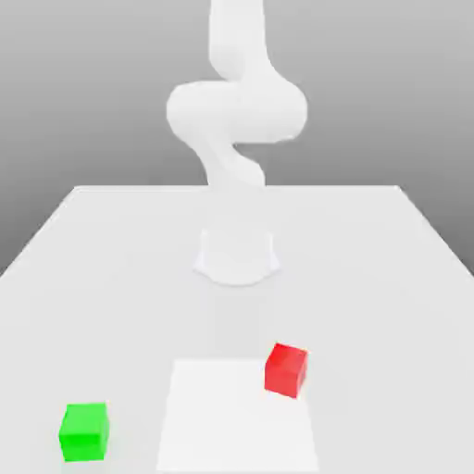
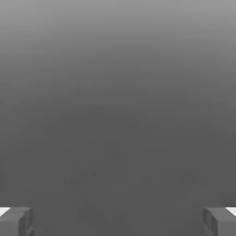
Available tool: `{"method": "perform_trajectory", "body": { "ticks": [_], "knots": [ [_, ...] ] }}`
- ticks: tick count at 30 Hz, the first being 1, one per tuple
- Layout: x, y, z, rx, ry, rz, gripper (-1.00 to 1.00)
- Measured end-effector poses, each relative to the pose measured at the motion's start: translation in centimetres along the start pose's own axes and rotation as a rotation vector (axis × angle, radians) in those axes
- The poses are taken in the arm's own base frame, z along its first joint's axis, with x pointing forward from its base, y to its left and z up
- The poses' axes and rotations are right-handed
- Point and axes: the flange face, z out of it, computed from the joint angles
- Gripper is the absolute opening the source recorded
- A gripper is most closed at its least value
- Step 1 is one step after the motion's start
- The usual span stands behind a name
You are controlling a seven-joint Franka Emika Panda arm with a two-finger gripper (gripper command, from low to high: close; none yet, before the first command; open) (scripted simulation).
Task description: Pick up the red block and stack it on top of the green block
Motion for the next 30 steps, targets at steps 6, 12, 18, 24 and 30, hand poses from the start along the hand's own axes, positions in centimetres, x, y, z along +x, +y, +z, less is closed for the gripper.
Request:
{"method": "perform_trajectory", "body": {
  "ticks": [6, 12, 18, 24, 30],
  "knots": [
    [-5.8, 2.5, 14.6, -0.068, -0.229, -0.297, 0.00],
    [-15.4, 7.1, 25.6, -0.118, -0.460, -0.618, 0.00],
    [-26.7, 14.7, 32.2, -0.153, -0.705, -0.968, 0.00],
    [-30.0, 17.6, 36.1, -0.155, -0.735, -1.016, 0.00],
    [-31.0, 18.5, 37.2, -0.156, -0.739, -1.014, -1.00]
  ]
}}
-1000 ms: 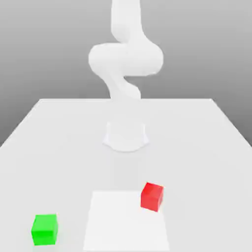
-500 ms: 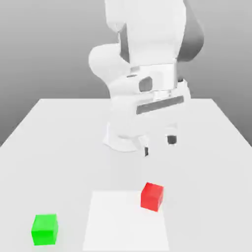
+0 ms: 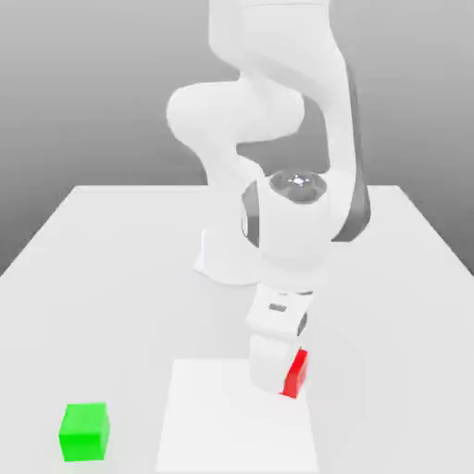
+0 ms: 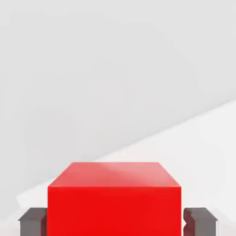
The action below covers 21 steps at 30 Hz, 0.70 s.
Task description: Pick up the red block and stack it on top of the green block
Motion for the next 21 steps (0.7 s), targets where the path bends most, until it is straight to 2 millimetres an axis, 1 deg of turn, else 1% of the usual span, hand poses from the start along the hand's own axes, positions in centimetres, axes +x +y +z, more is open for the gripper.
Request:
{"method": "perform_trajectory", "body": {
  "ticks": [2, 3, 7, 10, 11, 12, 15, 17, 21],
  "knots": [
    [-0.1, 0.0, 0.4, 0.001, -0.001, 0.000, -1.00],
    [0.0, 0.0, 0.1, 0.000, 0.000, 0.000, -1.00],
    [0.2, 0.0, -2.9, -0.001, 0.002, -0.002, -1.00],
    [0.0, 0.0, -5.4, 0.001, 0.000, 0.001, -1.00],
    [0.4, 0.7, -5.9, 0.001, -0.002, 0.031, -1.00],
    [0.8, 2.6, -6.3, 0.000, -0.004, 0.099, -1.00],
    [1.6, 10.0, -7.1, 0.001, -0.009, 0.355, -1.00],
    [1.4, 15.3, -7.7, 0.001, -0.010, 0.529, -1.00],
    [0.2, 24.5, -9.1, 0.002, -0.006, 0.830, -1.00]
  ]
}}
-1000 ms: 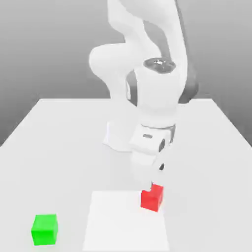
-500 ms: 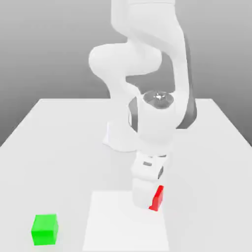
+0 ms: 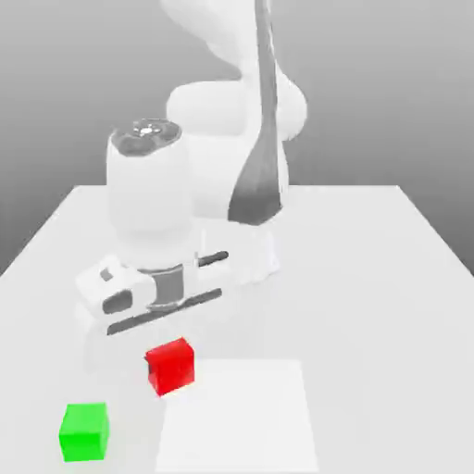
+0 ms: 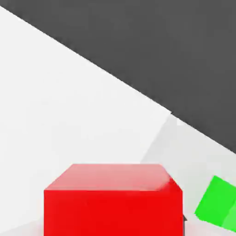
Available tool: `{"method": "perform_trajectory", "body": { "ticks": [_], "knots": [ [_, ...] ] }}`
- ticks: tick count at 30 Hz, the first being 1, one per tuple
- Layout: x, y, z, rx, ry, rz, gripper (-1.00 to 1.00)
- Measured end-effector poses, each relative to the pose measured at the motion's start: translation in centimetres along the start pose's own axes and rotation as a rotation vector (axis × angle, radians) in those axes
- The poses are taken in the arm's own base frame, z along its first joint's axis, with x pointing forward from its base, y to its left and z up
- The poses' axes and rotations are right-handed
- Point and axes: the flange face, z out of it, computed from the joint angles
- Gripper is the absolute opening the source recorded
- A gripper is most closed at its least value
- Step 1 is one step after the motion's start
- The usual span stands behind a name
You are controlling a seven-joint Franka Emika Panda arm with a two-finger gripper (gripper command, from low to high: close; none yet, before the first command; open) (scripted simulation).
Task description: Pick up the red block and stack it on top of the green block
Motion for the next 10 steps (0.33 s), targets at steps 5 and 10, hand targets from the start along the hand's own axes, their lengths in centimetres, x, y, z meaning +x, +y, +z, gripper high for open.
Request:
{"method": "perform_trajectory", "body": {
  "ticks": [5, 10],
  "knots": [
    [2.4, 3.5, 3.5, 0.003, 0.006, 0.129, -1.00],
    [2.4, 3.7, 5.5, 0.002, 0.005, 0.134, 1.00]
  ]
}}
